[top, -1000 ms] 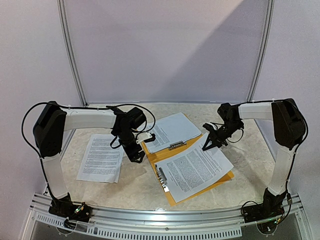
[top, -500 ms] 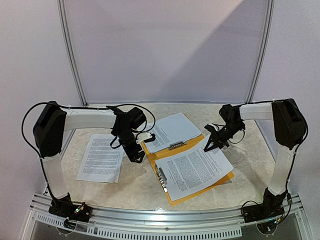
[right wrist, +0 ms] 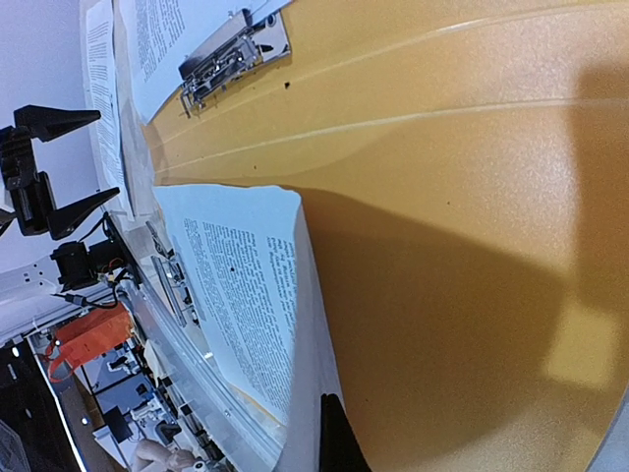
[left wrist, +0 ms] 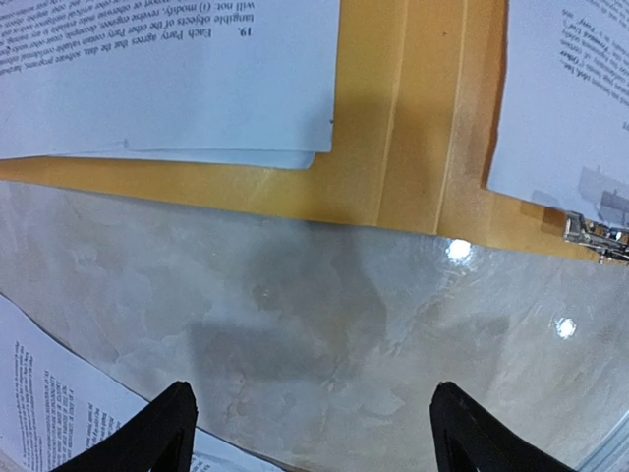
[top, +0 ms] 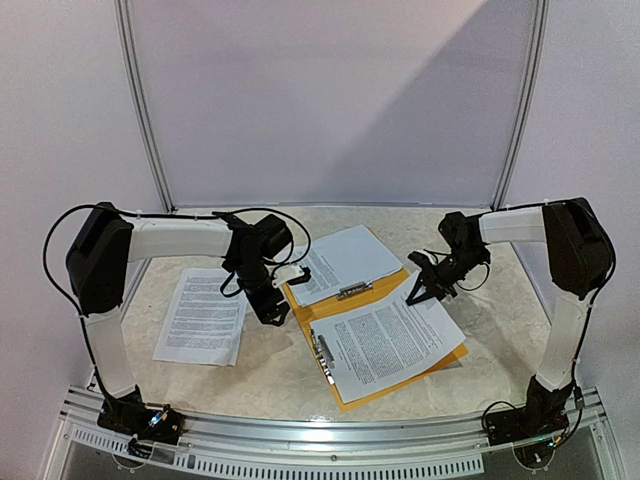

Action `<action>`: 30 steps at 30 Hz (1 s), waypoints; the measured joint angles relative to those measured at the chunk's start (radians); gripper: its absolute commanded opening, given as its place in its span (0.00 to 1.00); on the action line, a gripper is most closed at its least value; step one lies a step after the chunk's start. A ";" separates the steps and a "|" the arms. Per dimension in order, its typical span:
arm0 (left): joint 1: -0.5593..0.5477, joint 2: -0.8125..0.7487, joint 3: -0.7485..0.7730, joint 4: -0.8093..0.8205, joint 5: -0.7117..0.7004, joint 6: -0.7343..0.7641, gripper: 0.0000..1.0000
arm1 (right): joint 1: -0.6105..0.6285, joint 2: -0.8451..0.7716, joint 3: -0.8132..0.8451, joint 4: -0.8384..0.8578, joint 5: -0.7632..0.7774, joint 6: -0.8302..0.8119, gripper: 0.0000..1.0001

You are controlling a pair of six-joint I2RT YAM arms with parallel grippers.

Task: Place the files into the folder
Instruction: Place the file in the spring clip on the folder.

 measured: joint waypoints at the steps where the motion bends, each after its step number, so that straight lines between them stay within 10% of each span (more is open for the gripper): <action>1: 0.000 0.000 0.000 0.000 -0.001 0.000 0.84 | 0.000 0.000 0.000 0.000 -0.001 0.002 0.25; 3: 0.000 0.000 0.000 0.000 -0.001 0.000 0.84 | 0.000 0.000 0.000 0.000 0.000 0.011 0.52; 4: 0.000 0.000 0.000 0.000 -0.001 0.000 0.84 | 0.000 0.000 0.000 0.002 0.004 0.001 0.92; 5: 0.000 0.000 0.000 -0.001 -0.002 0.000 0.84 | 0.000 0.000 0.000 0.002 0.007 0.010 0.98; 30: 0.000 0.000 0.000 -0.008 -0.002 0.001 0.84 | 0.000 0.000 0.101 -0.092 0.306 0.014 0.99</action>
